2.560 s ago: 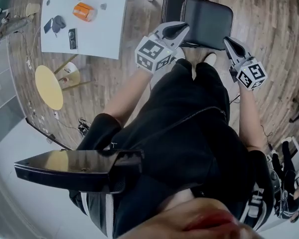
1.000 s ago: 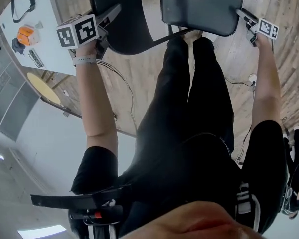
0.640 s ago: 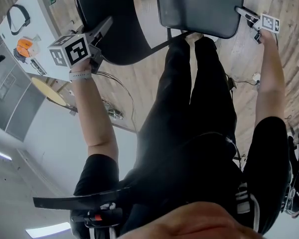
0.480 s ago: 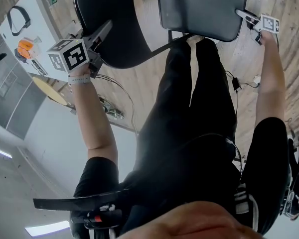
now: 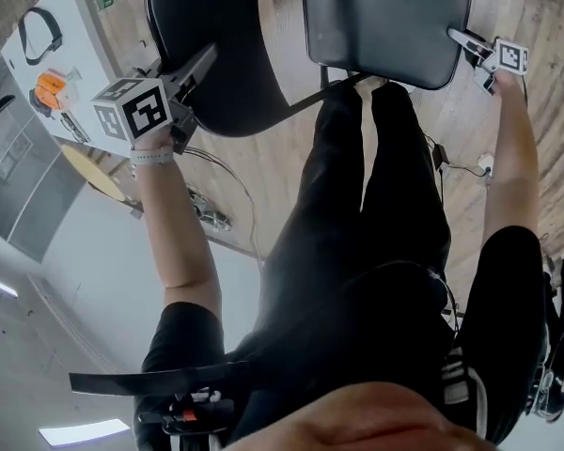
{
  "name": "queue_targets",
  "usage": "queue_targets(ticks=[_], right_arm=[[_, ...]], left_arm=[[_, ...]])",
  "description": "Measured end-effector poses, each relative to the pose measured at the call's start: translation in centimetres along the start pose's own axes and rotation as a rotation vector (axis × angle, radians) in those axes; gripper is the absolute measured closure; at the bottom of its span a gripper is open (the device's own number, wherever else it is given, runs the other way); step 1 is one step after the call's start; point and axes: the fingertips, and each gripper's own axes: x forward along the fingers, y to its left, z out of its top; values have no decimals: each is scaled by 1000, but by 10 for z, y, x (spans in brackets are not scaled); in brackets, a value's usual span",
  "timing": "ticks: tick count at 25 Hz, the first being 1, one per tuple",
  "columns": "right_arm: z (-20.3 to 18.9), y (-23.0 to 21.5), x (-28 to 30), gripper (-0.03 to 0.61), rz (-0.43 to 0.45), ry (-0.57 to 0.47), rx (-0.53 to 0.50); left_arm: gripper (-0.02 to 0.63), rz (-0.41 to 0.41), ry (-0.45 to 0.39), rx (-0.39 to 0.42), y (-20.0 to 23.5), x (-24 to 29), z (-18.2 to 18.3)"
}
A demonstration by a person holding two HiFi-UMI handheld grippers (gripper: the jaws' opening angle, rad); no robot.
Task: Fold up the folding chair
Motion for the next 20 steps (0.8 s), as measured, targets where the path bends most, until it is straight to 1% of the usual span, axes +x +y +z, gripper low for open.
queue_targets(ticks=[2, 3, 6, 7, 12, 15, 20], right_arm=[[-1, 4, -2, 293, -11, 4, 25], [-2, 8, -2, 295, -2, 11, 14], [-2, 20, 1, 307, 24, 51, -84], [-3, 27, 2, 307, 35, 60, -103], [-10, 85, 20, 309, 130, 82, -153], [-16, 114, 32, 311, 153, 104, -162], [-24, 165, 38, 311, 221, 157, -171]], left_arm=[[557, -4, -4, -3, -2, -3, -1], [558, -4, -6, -4, -4, -6, -1], [558, 10, -10, 5, -8, -19, 1], [560, 16, -11, 8, -10, -23, 3], [560, 39, -5, 10, -5, -47, 6], [560, 51, -2, 8, 2, -62, 8], [560, 63, 1, 12, -4, -72, 12]])
